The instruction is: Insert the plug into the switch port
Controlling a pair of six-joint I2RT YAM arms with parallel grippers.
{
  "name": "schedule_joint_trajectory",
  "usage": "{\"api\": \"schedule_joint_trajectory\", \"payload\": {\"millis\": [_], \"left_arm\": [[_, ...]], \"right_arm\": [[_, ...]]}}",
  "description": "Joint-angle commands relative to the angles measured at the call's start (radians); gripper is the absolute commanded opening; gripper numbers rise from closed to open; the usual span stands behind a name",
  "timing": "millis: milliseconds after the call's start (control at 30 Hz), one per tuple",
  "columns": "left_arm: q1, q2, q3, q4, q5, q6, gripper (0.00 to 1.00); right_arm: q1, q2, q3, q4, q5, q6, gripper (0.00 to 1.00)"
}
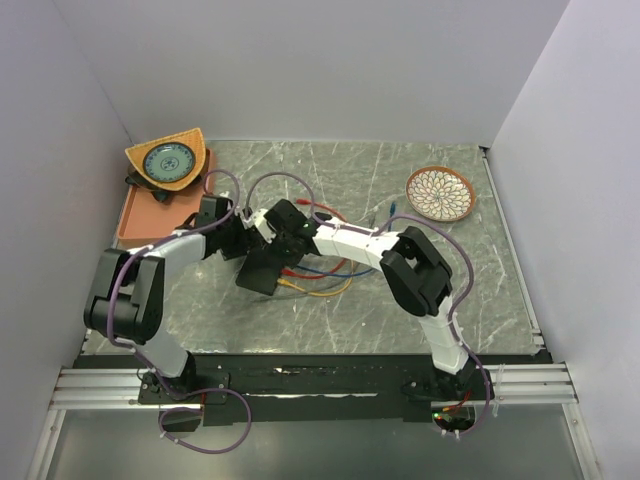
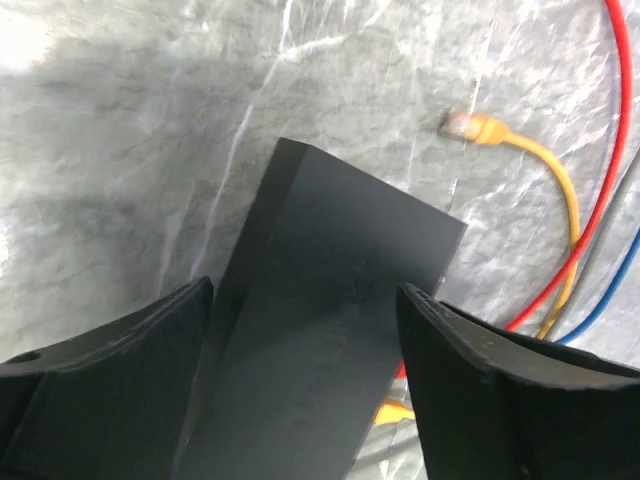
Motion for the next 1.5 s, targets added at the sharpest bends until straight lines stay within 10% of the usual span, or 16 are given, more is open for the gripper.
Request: {"api": "schedule_joint_trajectory", "payload": {"millis": [0, 567, 1467], "left_arm": [[0.008, -0.101, 0.075, -0.082, 0.048, -0.011, 0.84], [0.049, -0.32, 0.141, -0.199, -0.061, 0.037, 0.98], [0.178, -0.343, 0.02, -0.093, 0.175, -0.017, 0.98]], "right_arm": [[0.026, -0.122, -0.022, 0.2, 0.001, -0.003, 0.41], [0.026, -0.243, -0.099, 0.188, 0.026, -0.002, 0.98], [0.166, -0.369, -0.263, 0.105, 0.029, -0.063, 0.96]]}}
